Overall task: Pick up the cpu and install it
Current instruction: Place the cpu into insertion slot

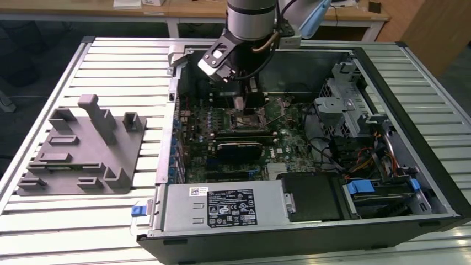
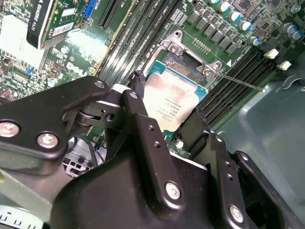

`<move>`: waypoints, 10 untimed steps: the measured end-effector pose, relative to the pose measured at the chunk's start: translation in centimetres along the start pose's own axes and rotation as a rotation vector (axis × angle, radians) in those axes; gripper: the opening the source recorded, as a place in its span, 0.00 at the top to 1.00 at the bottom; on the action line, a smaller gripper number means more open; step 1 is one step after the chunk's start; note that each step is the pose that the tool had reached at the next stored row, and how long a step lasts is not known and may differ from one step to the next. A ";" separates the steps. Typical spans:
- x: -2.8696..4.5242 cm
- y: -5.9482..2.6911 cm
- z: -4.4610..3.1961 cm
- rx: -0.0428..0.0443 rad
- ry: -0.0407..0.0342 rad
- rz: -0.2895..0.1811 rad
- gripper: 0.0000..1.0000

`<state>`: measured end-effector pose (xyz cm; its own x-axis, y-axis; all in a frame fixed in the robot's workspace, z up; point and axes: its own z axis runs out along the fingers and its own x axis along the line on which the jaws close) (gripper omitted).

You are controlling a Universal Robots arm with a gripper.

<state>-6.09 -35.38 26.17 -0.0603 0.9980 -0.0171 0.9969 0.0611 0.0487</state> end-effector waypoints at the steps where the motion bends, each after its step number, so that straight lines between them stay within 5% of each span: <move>1: 0.00 -0.01 0.10 -0.0010 0.0000 0.002 0.45; 10: 0.02 -0.05 1.08 -0.0011 -0.0009 0.034 0.45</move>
<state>-6.08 -35.37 25.09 -0.0264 0.9995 -0.0164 0.9984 0.0272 0.0503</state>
